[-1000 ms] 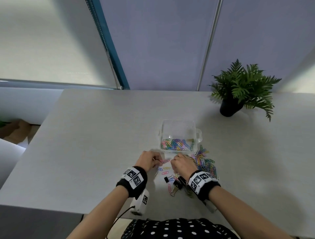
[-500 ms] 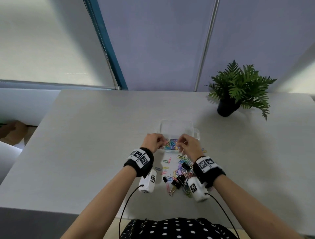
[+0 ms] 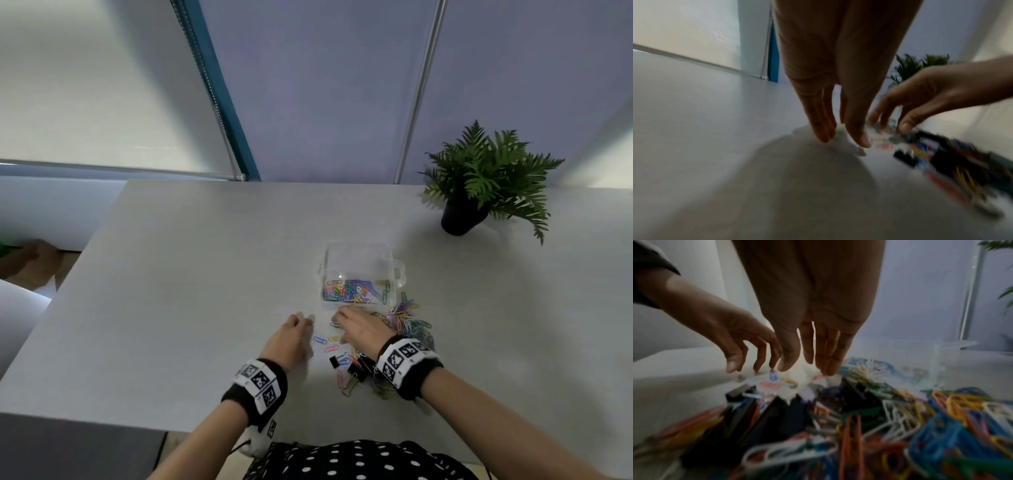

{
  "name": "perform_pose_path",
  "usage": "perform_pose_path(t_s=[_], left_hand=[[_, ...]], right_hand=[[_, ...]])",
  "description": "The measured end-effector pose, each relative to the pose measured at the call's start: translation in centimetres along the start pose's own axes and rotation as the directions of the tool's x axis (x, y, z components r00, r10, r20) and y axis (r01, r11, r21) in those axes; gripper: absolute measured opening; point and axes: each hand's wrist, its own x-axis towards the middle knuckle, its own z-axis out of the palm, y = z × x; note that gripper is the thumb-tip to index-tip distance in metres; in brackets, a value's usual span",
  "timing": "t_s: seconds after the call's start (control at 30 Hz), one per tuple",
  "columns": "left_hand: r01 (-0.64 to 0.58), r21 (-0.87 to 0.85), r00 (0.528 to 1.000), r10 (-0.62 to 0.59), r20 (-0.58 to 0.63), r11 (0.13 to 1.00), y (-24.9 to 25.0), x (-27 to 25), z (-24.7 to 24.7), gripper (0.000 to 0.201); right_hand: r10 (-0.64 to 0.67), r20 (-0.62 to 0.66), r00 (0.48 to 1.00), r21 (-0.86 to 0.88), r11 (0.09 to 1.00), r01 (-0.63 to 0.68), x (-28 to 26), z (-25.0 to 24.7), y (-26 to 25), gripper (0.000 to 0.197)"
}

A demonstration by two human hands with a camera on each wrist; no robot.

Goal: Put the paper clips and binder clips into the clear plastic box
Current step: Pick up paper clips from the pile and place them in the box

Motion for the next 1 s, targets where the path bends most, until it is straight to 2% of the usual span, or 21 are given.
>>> perform_pose_path(t_s=[0.1,0.17,0.33,0.4,0.5,0.63,0.8,0.9,1.0], left_hand=[[-0.027,0.009,1.0,0.027,-0.013,1.0,0.1,0.2,1.9,0.085],[-0.034,-0.053,0.998,0.031,-0.05,0.998,0.3,0.5,2.6,0.088],[-0.025,-0.162,0.989,0.001,-0.148,0.986,1.7,1.4,2.6,0.06],[-0.047,-0.173,0.987,0.019,-0.162,0.984,1.9,1.7,2.5,0.039],[-0.086,-0.148,0.981,0.058,-0.183,0.985,2.1,1.8,2.6,0.008],[-0.057,-0.039,0.989,0.051,-0.137,0.998,2.5,2.0,2.5,0.009],[-0.003,0.066,0.997,0.008,-0.075,0.998,3.3,2.4,2.0,0.016],[-0.013,0.075,0.995,0.02,-0.095,0.997,3.6,2.2,2.2,0.021],[-0.056,0.038,0.992,0.06,-0.109,0.998,3.4,1.8,2.0,0.014]], right_hand=[[0.06,-0.007,0.998,-0.064,0.996,-0.06,0.4,1.1,-0.5,0.052],[0.096,-0.066,0.993,-0.034,0.995,-0.098,0.5,1.7,-0.5,0.05],[0.164,-0.147,0.975,0.084,0.985,-0.153,0.6,2.4,-0.5,0.028],[0.179,-0.149,0.973,0.101,0.981,-0.165,0.6,2.5,-0.7,0.019],[0.174,-0.111,0.978,0.035,0.985,-0.171,0.6,2.6,-0.9,0.018],[0.154,-0.07,0.986,-0.021,0.988,-0.155,0.8,2.5,-1.0,0.021],[0.172,-0.065,0.983,0.046,0.985,-0.169,0.9,2.5,-0.6,0.019],[0.164,-0.088,0.983,0.072,0.985,-0.158,0.8,2.5,-0.6,0.017],[0.141,-0.127,0.982,0.05,0.99,-0.136,0.5,2.6,-0.8,0.019]])
